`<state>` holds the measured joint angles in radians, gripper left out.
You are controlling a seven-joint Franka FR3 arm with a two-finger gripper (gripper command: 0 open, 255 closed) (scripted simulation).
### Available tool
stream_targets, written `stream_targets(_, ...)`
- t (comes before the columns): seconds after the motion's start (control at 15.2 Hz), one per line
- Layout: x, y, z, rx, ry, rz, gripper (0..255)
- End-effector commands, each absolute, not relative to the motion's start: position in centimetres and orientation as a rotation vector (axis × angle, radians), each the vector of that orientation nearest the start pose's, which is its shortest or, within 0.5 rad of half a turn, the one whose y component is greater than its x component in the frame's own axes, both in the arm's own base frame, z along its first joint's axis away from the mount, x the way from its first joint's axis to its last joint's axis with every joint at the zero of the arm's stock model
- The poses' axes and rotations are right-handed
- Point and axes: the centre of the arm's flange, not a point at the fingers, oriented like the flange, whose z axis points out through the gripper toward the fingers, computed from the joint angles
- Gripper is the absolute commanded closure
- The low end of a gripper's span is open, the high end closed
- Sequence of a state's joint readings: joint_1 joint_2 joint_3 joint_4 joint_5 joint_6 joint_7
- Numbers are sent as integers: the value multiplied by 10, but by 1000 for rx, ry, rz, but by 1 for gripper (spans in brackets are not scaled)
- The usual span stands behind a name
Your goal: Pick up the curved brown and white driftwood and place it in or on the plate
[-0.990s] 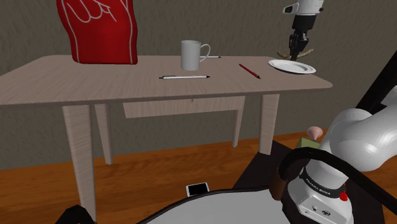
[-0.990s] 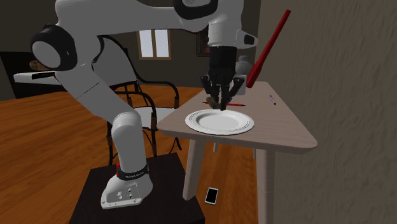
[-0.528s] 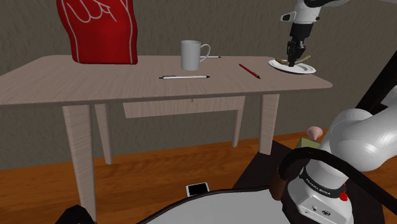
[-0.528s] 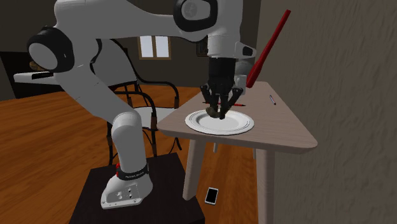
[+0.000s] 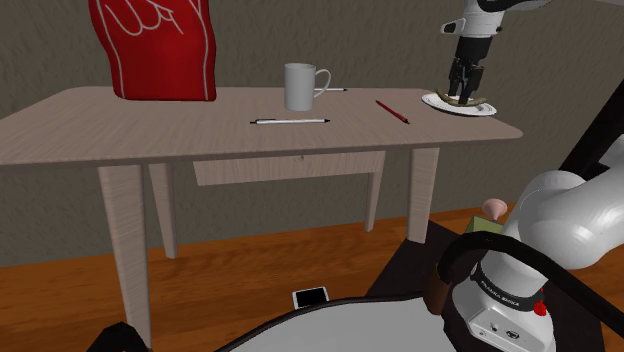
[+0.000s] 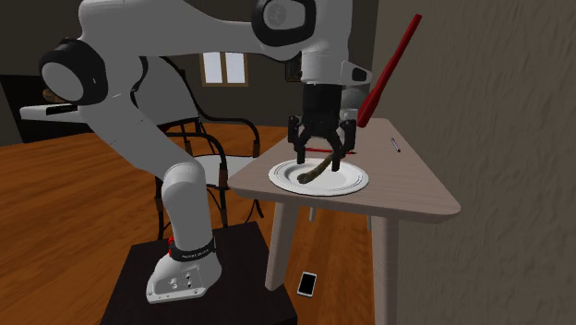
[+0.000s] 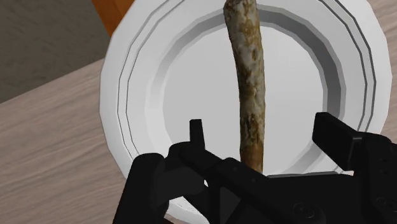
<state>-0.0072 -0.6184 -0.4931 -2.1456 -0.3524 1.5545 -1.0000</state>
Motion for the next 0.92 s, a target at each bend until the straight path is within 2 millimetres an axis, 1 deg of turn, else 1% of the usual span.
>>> stream_targets(0.0, 293, -256, 597, -3042, -915, 114, 0)
stream_targets(0.13, 293, -256, 597, -3042, -915, 114, 0)
stream_targets(0.33, 295, -254, 636, -3042, -915, 114, 0)
stream_targets(0.4, 296, -253, 647, -3042, -915, 114, 0)
stream_targets(0.86, 296, -253, 647, -3042, -915, 114, 0)
